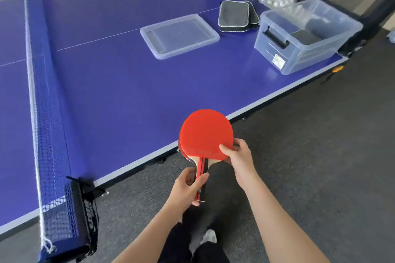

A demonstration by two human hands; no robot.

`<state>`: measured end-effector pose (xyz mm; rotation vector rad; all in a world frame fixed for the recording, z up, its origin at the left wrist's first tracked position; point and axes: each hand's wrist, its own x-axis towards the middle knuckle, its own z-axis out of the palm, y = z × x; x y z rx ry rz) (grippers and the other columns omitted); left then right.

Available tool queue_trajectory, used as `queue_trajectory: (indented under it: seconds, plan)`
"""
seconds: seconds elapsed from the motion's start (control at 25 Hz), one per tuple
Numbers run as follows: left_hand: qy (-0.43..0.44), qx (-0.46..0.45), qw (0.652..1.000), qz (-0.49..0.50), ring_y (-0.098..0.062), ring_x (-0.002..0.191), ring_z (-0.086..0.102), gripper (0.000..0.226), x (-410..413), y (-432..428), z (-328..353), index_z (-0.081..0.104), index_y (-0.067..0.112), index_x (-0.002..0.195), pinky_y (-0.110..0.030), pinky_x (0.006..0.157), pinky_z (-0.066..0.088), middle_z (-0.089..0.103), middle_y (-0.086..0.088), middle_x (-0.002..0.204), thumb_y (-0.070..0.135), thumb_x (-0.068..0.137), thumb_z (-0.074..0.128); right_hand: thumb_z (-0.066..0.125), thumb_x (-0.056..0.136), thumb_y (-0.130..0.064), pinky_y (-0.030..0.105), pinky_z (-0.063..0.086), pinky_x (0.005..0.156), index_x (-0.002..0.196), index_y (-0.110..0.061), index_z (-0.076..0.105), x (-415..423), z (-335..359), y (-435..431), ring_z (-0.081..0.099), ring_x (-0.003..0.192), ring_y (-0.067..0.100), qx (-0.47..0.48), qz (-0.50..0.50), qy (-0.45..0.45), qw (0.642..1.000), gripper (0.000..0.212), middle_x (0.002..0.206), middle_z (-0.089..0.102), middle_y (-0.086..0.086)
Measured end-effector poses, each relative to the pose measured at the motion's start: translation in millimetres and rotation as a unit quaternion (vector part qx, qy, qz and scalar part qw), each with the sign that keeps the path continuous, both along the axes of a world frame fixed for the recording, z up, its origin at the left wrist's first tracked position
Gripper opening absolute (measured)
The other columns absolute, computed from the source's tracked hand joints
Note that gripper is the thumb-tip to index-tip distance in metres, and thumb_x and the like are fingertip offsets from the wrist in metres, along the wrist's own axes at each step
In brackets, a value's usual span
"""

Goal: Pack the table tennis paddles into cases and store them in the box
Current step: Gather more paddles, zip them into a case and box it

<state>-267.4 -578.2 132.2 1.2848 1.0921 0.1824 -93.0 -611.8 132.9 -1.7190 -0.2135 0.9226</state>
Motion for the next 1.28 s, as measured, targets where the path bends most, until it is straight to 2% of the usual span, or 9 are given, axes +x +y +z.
queue_trajectory:
  seconds: [0.12, 0.24, 0.32, 0.44, 0.6, 0.72, 0.8, 1.12, 1.28]
  plan:
    - [0.005, 0.001, 0.997, 0.073, -0.004, 0.065, 0.064, 0.019, -17, 34, -3, 0.057, 0.026, 0.102, -0.016, 0.05, 0.052, 0.062, -0.018, 0.093, 0.037, 0.089, 0.064, 0.072, 0.084, -0.024, 0.024, 0.051, 0.074, 0.115, -0.024, 0.049, -15, -5, 59, 0.061, 0.095, 0.013, 0.0, 0.069, 0.011, 0.998, 0.039, 0.104, 0.061, -0.007]
    - [0.002, -0.016, 0.99, 0.139, -0.018, 0.069, 0.066, 0.027, -44, 81, -14, 0.058, 0.023, 0.107, -0.037, 0.058, 0.06, 0.061, -0.013, 0.088, 0.041, 0.087, 0.064, 0.072, 0.084, -0.021, 0.021, 0.049, 0.067, 0.112, -0.021, 0.049, -40, -11, 127, 0.06, 0.088, 0.009, -0.004, 0.13, 0.023, 0.991, 0.036, 0.1, 0.059, -0.007]
    - [0.002, -0.023, 0.983, 0.182, -0.017, 0.068, 0.062, 0.033, -60, 114, -21, 0.058, 0.02, 0.111, -0.044, 0.068, 0.06, 0.058, -0.009, 0.08, 0.042, 0.087, 0.064, 0.072, 0.083, -0.021, 0.025, 0.052, 0.07, 0.112, -0.021, 0.051, -59, -14, 172, 0.063, 0.09, 0.012, -0.012, 0.164, 0.024, 0.986, 0.036, 0.104, 0.061, -0.003]
    - [-0.002, -0.026, 0.97, 0.242, -0.015, 0.07, 0.062, 0.036, -80, 155, -28, 0.056, 0.018, 0.114, -0.038, 0.069, 0.058, 0.058, -0.001, 0.077, 0.04, 0.087, 0.064, 0.073, 0.082, -0.021, 0.033, 0.056, 0.079, 0.112, -0.021, 0.052, -84, -23, 232, 0.065, 0.094, 0.019, -0.028, 0.209, 0.031, 0.977, 0.036, 0.107, 0.063, 0.002]
    - [0.007, -0.043, 0.955, 0.294, -0.012, 0.062, 0.06, 0.034, -103, 192, -37, 0.057, 0.018, 0.113, -0.03, 0.054, 0.056, 0.059, -0.005, 0.081, 0.039, 0.087, 0.065, 0.072, 0.083, -0.019, 0.029, 0.055, 0.075, 0.116, -0.017, 0.052, -114, -35, 285, 0.066, 0.093, 0.019, -0.045, 0.252, 0.038, 0.966, 0.039, 0.105, 0.063, 0.002]
    - [0.017, -0.05, 0.946, 0.321, -0.009, 0.054, 0.058, 0.034, -115, 206, -47, 0.059, 0.016, 0.112, -0.032, 0.052, 0.056, 0.055, -0.01, 0.079, 0.038, 0.087, 0.065, 0.073, 0.082, -0.019, 0.034, 0.057, 0.082, 0.114, -0.017, 0.053, -131, -47, 310, 0.066, 0.094, 0.021, -0.068, 0.286, 0.032, 0.955, 0.038, 0.105, 0.064, 0.006]
    - [0.013, -0.058, 0.94, 0.336, -0.014, 0.057, 0.061, 0.035, -120, 211, -52, 0.059, 0.014, 0.114, -0.032, 0.052, 0.056, 0.054, -0.013, 0.079, 0.037, 0.088, 0.065, 0.073, 0.082, -0.02, 0.033, 0.057, 0.082, 0.112, -0.019, 0.053, -137, -51, 322, 0.066, 0.096, 0.022, -0.074, 0.305, 0.025, 0.949, 0.036, 0.106, 0.064, 0.004]
    - [0.057, -0.083, 0.927, 0.361, -0.022, 0.065, 0.063, 0.042, -123, 225, -68, 0.056, 0.016, 0.119, -0.036, 0.058, 0.059, 0.055, -0.01, 0.083, 0.041, 0.086, 0.065, 0.072, 0.083, -0.019, 0.027, 0.056, 0.073, 0.113, -0.018, 0.052, -143, -62, 344, 0.065, 0.093, 0.017, -0.1, 0.351, 0.029, 0.931, 0.036, 0.103, 0.063, 0.001]
    - [0.113, -0.049, 0.928, 0.351, -0.024, 0.071, 0.06, 0.035, -122, 227, -69, 0.059, 0.019, 0.11, -0.039, 0.053, 0.059, 0.04, -0.002, 0.093, 0.041, 0.085, 0.067, 0.07, 0.083, -0.027, 0.038, 0.054, 0.088, 0.112, -0.024, 0.053, -139, -68, 346, 0.061, 0.099, 0.017, -0.132, 0.385, -0.005, 0.913, 0.034, 0.108, 0.062, -0.001]
